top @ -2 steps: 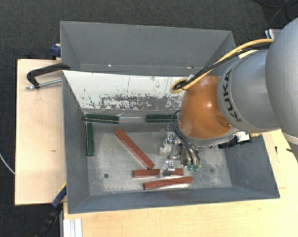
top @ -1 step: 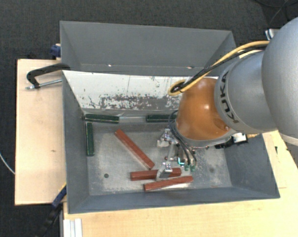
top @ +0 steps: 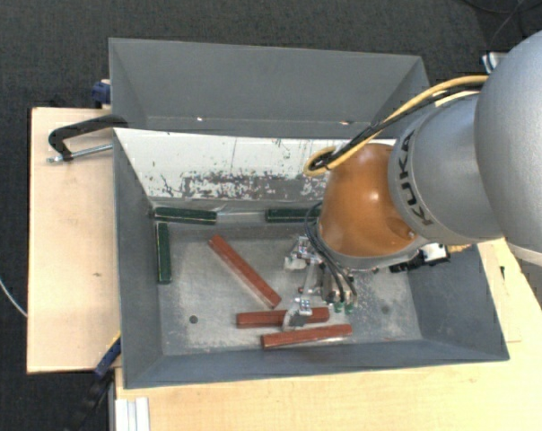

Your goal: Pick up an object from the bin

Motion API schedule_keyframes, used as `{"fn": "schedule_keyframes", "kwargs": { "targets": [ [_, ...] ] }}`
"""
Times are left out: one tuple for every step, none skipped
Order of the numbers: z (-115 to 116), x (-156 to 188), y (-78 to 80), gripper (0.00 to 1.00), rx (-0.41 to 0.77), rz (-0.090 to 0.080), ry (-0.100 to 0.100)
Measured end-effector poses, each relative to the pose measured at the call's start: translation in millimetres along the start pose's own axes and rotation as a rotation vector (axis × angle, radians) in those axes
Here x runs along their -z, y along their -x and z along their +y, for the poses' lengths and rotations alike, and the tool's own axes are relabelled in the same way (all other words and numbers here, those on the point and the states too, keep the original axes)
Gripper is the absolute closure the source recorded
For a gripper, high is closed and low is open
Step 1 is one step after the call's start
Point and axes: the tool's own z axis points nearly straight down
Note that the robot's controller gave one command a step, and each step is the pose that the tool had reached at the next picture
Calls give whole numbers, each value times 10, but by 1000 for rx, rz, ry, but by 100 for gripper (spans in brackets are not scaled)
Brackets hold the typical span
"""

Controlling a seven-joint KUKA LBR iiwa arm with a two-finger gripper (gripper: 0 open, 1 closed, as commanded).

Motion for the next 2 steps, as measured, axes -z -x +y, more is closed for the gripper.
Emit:
{"fn": "schedule_keyframes", "kwargs": {
  "targets": [
    [-24,-13,-121,100,-319,2,6],
    [-24,-13,-121,100,-319,2,6]
  ]
}}
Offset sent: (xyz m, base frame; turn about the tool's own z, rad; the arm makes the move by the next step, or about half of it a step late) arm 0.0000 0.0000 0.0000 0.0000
